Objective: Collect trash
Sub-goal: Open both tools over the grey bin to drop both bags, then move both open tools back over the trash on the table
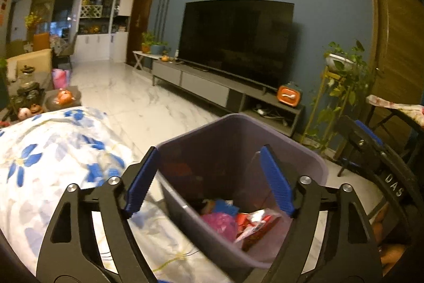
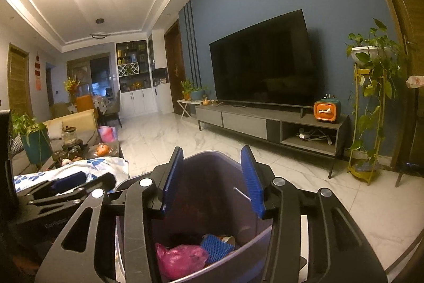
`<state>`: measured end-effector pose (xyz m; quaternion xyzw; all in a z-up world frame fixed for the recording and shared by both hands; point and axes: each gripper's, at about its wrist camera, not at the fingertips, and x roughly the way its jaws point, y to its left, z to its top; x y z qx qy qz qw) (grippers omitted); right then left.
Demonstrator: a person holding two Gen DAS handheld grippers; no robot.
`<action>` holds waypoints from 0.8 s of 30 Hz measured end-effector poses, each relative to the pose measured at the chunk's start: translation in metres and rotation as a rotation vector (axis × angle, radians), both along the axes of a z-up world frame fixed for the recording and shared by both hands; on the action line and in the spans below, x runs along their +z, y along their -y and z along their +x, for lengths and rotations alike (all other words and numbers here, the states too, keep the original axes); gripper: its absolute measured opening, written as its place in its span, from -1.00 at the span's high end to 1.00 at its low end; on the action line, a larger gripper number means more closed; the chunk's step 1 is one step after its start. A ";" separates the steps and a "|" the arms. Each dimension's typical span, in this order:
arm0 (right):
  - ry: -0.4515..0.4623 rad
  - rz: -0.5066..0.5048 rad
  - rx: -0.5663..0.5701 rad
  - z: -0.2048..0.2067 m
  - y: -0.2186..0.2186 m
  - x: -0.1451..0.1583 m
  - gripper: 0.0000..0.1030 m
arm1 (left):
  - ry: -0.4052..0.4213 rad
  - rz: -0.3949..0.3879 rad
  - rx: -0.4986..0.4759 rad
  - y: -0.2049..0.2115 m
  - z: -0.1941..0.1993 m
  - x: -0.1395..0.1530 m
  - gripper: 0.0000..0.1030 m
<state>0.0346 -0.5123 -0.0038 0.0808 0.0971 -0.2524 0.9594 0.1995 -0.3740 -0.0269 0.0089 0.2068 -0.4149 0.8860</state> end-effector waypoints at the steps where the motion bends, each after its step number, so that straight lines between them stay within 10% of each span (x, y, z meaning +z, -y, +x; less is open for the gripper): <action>1: 0.001 -0.005 0.001 -0.002 -0.003 0.001 0.06 | 0.005 -0.003 0.021 -0.007 -0.001 0.000 -0.57; 12: 0.001 -0.009 0.054 -0.006 -0.030 -0.005 -0.41 | 0.048 0.028 0.239 -0.091 -0.017 0.004 -0.72; 24: -0.002 -0.053 0.140 -0.002 -0.081 0.004 -0.45 | 0.105 0.110 0.503 -0.227 -0.040 0.015 -0.72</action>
